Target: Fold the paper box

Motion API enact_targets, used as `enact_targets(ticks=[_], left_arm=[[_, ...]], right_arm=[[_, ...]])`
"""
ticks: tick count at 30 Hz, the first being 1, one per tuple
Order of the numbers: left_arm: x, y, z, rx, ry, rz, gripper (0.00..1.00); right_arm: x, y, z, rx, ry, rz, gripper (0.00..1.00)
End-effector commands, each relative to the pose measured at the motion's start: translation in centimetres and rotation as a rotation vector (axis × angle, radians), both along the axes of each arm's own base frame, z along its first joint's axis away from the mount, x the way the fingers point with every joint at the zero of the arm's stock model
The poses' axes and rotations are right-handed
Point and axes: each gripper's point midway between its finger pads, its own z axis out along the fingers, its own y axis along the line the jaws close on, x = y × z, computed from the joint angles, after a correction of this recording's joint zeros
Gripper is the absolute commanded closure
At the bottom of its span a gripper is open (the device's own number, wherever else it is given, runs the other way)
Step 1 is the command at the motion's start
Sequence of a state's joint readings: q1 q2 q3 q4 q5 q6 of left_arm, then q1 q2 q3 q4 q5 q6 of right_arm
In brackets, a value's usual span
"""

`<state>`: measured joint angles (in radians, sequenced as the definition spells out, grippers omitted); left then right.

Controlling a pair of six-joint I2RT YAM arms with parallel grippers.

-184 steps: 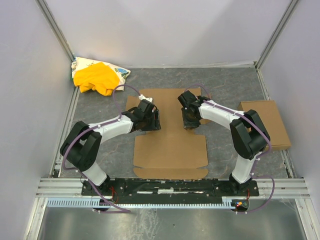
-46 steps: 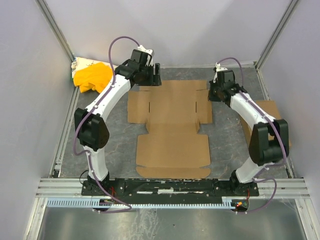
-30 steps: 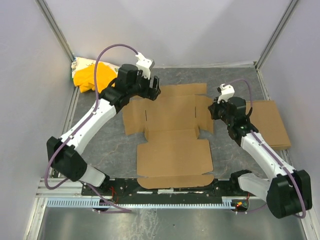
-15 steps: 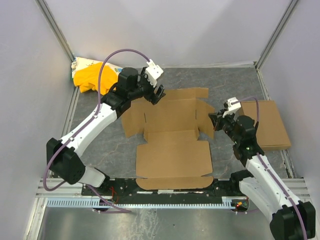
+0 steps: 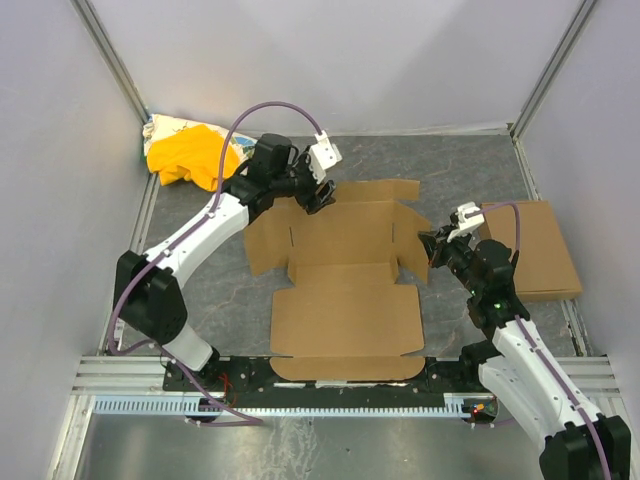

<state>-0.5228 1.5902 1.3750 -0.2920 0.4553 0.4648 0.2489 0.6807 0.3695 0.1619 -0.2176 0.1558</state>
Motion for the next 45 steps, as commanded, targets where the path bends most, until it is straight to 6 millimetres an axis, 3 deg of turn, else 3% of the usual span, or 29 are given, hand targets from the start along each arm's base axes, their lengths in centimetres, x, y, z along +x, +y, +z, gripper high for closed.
enact_targets(ticks=[1, 5, 11, 13, 18, 21, 26, 30, 35, 45], left_arm=[[0.7, -0.4, 0.5, 0.015, -0.053, -0.052, 0.34], [0.8, -0.4, -0.1, 0.016, -0.037, -0.038, 0.54], [0.3, 0.1, 0.8, 0.002, -0.057, -0.027, 0.91], [-0.1, 0.2, 0.9, -0.002, -0.060, -0.032, 0.96], [-0.7, 0.3, 0.8, 0.014, -0.086, 0.018, 0.97], [-0.4, 1.0, 2.3, 0.013, -0.142, 0.121, 0.97], [-1.4, 2.0, 4.2, 0.032, -0.259, 0.149, 0.97], [-2.5, 2.1, 6.1, 0.011, -0.308, 0.120, 0.97], [-4.3, 1.1, 6.8, -0.012, -0.304, 0.013, 0.97], [-7.1, -0.1, 6.3, -0.010, -0.264, -0.163, 0.97]], right_arm=[[0.2, 0.4, 1.4, 0.014, -0.054, 0.018, 0.98], [0.2, 0.1, 1.0, 0.006, -0.037, 0.000, 0.98], [0.6, -0.3, 0.6, 0.002, -0.016, -0.028, 0.98], [0.6, -0.2, 0.5, 0.009, -0.013, -0.029, 0.98], [0.7, -0.4, 0.0, 0.024, 0.014, -0.048, 0.98], [1.4, -2.2, -0.9, 0.035, 0.117, -0.182, 0.71], [1.7, -2.3, 0.6, 0.039, 0.173, -0.207, 0.51], [1.4, -1.7, 4.1, 0.005, 0.122, -0.143, 0.47], [1.7, -0.8, 8.1, -0.075, 0.084, -0.055, 0.47], [3.1, 0.7, 11.1, -0.166, 0.073, 0.059, 0.47]])
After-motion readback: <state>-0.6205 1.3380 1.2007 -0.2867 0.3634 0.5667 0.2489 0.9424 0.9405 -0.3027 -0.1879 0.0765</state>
